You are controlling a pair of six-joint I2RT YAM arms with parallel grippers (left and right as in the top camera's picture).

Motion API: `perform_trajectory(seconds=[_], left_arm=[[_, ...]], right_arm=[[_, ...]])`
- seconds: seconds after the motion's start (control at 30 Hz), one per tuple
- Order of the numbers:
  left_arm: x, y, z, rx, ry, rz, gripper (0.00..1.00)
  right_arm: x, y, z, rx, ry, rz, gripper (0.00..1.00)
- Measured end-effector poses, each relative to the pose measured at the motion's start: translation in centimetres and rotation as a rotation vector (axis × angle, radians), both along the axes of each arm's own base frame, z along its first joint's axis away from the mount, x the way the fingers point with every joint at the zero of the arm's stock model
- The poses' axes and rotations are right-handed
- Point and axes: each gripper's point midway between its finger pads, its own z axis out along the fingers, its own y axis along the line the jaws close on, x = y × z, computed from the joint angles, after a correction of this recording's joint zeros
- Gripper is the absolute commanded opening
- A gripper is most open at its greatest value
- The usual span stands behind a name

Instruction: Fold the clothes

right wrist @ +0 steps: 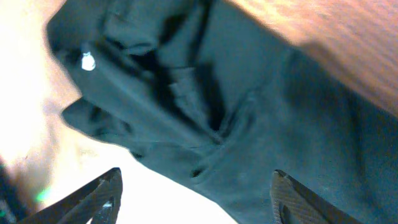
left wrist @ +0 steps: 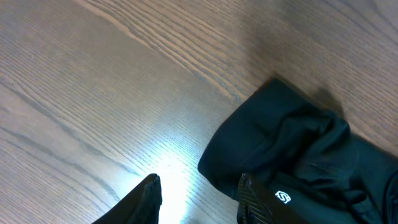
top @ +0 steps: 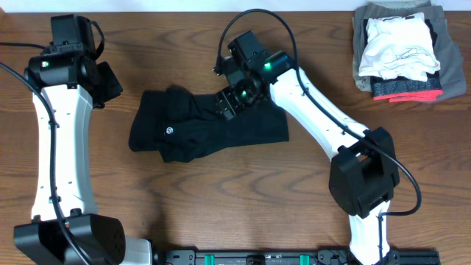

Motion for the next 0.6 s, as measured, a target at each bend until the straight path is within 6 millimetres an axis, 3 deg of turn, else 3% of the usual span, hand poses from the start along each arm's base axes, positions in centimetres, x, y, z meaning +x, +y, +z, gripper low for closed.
perform_trajectory(seconds=[0.13,0.37,0.6], left_arm=[[0.0,0.0,0.0,0.000,0.000,0.000,0.43],[0.0,0.0,0.0,0.000,0.000,0.000,0.39],[0.5,-0.7,-1.3,-0.036,0.030,-0.048,0.36]], right_arm=[[-0.6,0.0,0.5,0.003,0.023,0.013,0.73],[1.9,-3.1,0.2,-0.091,-0.017,-0.114,0.46],[3.2,-4.7,-0.3,-0.162,-0.058,-0.192,0.52]])
